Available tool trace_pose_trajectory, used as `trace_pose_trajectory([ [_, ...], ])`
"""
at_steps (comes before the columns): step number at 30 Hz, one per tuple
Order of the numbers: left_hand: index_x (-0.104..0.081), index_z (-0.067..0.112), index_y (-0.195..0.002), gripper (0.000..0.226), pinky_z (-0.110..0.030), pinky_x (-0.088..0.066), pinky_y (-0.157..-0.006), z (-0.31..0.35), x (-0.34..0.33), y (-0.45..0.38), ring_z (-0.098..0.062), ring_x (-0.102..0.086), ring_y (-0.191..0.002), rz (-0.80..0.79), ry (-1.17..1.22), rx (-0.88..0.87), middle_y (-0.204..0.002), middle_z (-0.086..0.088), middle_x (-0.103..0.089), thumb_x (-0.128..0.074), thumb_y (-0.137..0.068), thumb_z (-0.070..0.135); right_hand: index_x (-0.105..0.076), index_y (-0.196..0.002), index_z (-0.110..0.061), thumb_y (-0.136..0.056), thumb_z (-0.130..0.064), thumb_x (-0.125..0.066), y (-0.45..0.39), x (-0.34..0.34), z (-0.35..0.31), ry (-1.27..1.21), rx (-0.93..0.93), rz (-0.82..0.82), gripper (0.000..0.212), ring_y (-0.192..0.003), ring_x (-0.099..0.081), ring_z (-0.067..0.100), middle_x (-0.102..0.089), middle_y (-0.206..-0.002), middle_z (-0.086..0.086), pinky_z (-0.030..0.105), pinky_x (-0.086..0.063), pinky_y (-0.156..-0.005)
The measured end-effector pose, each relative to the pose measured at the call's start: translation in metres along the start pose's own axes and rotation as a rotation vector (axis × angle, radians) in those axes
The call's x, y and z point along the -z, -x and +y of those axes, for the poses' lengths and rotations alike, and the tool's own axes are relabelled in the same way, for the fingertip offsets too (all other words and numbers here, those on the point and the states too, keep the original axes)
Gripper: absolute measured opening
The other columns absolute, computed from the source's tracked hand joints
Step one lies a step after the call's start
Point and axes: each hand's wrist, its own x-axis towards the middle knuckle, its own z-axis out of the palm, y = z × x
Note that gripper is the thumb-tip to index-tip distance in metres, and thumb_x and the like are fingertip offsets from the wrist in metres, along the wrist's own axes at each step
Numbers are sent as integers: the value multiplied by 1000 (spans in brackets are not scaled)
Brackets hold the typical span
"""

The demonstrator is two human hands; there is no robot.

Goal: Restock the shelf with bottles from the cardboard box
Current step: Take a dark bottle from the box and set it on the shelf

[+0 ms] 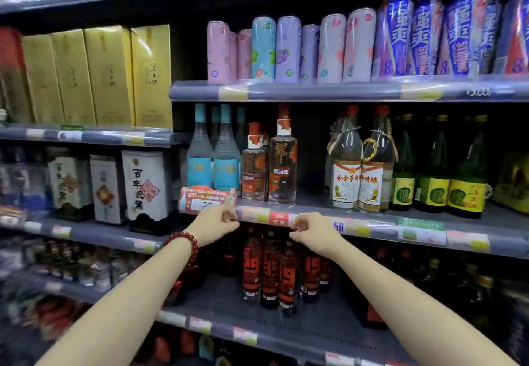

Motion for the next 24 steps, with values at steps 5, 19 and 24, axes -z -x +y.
trace_pose_trajectory([
  [5,-68,14,-97,15,-16,-40,-67,-74,51,25,-6,-54,-69,127,-87,125,-75,5,-62,-68,-84,21,-68,-102,-6,-83,-13,-67,-29,-70,-49,-59,75,-95,20,-78,-58,13,-63,-83,3,19,-40,-68],
  [19,-60,33,-88,6,-3,-38,-48,-252,183,149,8,-60,-58,254,-121,431,-78,11,-66,-65,-87,30,-70,-99,-8,-83,-15,-67,-63,-270,-222,-129,405,-412,18,-81,-58,12,-66,-86,3,17,-40,-67],
  [24,-60,29,-89,7,-10,-45,-61,-300,205,194,-6,-63,-73,337,-153,581,-85,4,-69,-67,-86,28,-69,-102,-13,-84,-22,-67,-78,-339,-276,-143,491,-585,20,-95,-62,17,-68,-102,4,25,-47,-79],
])
